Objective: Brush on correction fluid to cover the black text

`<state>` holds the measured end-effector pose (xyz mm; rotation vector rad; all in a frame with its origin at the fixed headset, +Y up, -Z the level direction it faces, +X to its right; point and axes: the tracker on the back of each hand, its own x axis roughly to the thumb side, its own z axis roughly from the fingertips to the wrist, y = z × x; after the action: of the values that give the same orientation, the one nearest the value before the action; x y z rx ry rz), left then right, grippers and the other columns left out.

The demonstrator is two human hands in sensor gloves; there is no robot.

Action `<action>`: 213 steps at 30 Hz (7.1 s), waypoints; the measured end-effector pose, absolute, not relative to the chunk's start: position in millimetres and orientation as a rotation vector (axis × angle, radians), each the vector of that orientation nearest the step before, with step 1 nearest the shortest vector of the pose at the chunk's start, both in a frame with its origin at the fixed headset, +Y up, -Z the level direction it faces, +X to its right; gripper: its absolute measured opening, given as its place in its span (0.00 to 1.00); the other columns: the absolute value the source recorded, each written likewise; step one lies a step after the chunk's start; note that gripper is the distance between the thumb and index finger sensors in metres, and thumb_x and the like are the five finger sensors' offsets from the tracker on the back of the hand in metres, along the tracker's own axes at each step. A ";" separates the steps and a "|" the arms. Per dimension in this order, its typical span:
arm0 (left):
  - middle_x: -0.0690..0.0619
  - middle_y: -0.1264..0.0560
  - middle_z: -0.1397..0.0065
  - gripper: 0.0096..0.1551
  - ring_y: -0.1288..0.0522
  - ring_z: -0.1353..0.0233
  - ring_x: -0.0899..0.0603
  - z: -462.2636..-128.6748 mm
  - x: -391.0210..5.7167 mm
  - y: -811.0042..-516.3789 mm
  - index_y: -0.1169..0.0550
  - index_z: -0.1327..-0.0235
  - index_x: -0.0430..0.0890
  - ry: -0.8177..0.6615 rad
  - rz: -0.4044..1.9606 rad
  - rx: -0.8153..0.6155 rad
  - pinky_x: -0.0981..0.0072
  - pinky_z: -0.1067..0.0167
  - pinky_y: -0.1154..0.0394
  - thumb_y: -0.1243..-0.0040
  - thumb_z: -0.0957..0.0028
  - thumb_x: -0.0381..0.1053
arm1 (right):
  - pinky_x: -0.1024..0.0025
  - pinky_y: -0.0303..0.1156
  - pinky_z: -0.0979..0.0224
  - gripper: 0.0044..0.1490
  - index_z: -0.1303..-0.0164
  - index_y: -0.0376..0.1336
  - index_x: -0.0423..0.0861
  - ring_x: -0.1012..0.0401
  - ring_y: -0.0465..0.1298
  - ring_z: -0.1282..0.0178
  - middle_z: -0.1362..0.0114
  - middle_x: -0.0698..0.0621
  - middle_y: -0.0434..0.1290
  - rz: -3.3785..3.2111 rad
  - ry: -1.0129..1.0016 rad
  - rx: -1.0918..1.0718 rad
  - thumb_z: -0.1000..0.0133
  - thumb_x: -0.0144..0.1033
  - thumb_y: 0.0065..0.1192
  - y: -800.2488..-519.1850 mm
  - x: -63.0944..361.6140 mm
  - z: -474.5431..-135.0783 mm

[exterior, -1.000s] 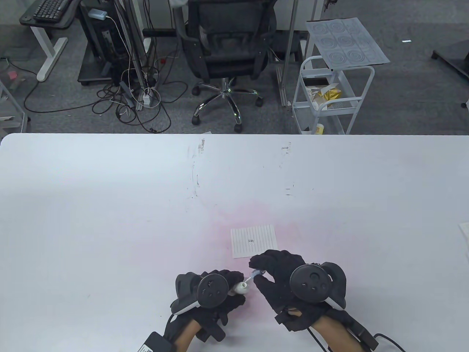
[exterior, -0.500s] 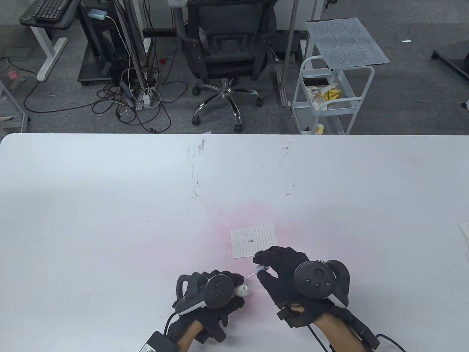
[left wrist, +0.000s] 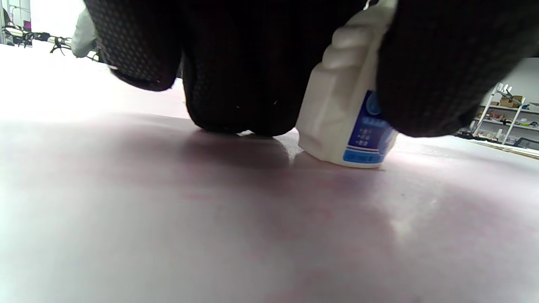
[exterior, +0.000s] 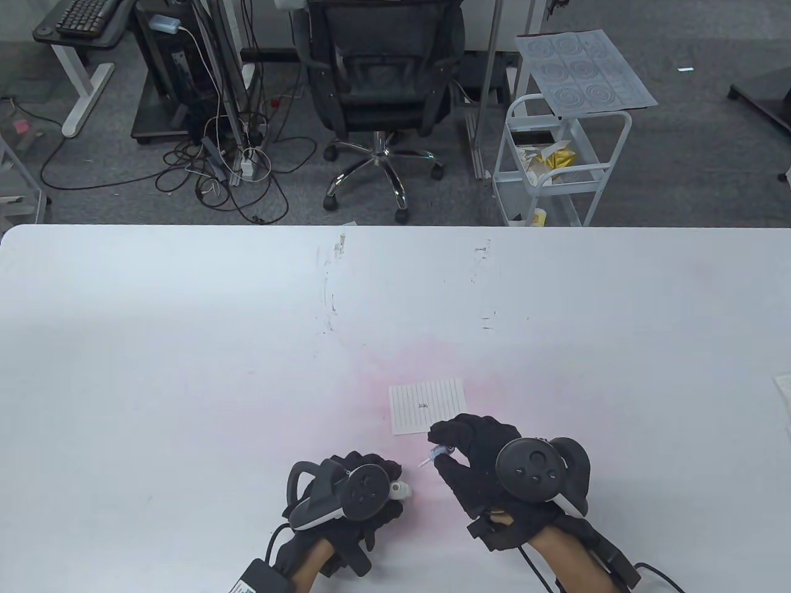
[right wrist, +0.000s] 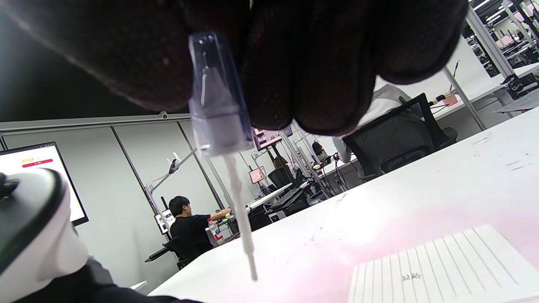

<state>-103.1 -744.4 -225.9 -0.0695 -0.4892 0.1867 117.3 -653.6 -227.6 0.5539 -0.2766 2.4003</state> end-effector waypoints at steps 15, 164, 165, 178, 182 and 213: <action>0.49 0.24 0.25 0.42 0.22 0.26 0.40 -229.6 -139.3 -694.6 0.26 0.32 0.55 -0.459 0.319 0.063 0.39 0.30 0.30 0.34 0.61 0.69 | 0.44 0.72 0.38 0.28 0.47 0.72 0.51 0.48 0.82 0.49 0.43 0.49 0.76 2.350 -0.331 0.457 0.57 0.47 0.71 -649.8 131.5 -234.6; 0.59 0.51 0.16 0.34 0.51 0.13 0.47 -343.0 -81.9 -771.8 0.44 0.27 0.62 -0.265 0.021 -0.386 0.53 0.17 0.47 0.50 0.48 0.59 | 0.45 0.74 0.41 0.29 0.48 0.74 0.48 0.49 0.85 0.53 0.46 0.47 0.80 2.654 -0.340 0.169 0.59 0.47 0.74 -723.0 104.4 -316.0; 0.59 0.51 0.16 0.34 0.51 0.13 0.47 -343.0 -81.9 -771.8 0.44 0.27 0.62 -0.265 0.021 -0.386 0.53 0.16 0.47 0.50 0.48 0.59 | 0.45 0.74 0.41 0.29 0.48 0.74 0.48 0.48 0.85 0.53 0.46 0.47 0.80 2.654 -0.347 0.163 0.59 0.47 0.74 -722.8 105.1 -316.0; 0.59 0.51 0.16 0.34 0.51 0.13 0.47 -343.0 -81.9 -771.8 0.44 0.27 0.62 -0.265 0.021 -0.386 0.53 0.17 0.47 0.50 0.48 0.59 | 0.45 0.74 0.40 0.29 0.48 0.74 0.49 0.49 0.85 0.52 0.46 0.48 0.80 2.649 -0.315 0.189 0.58 0.47 0.74 -728.2 105.7 -318.9; 0.59 0.51 0.16 0.34 0.51 0.13 0.47 -343.0 -81.9 -771.8 0.44 0.27 0.62 -0.265 0.021 -0.386 0.53 0.17 0.47 0.50 0.47 0.59 | 0.45 0.74 0.41 0.29 0.48 0.74 0.49 0.49 0.85 0.53 0.46 0.48 0.80 2.656 -0.294 0.169 0.59 0.47 0.74 -726.7 108.3 -319.2; 0.60 0.51 0.16 0.34 0.51 0.13 0.47 -343.0 -81.9 -771.8 0.44 0.27 0.62 -0.265 0.021 -0.386 0.53 0.16 0.48 0.50 0.47 0.60 | 0.45 0.74 0.40 0.29 0.49 0.74 0.49 0.49 0.85 0.53 0.47 0.48 0.80 2.660 -0.323 0.240 0.59 0.47 0.75 -730.2 104.4 -319.4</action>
<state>-81.9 -771.8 -343.0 -0.3861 -0.2651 0.0214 104.4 -730.2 -319.4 0.2400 -0.3230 2.6603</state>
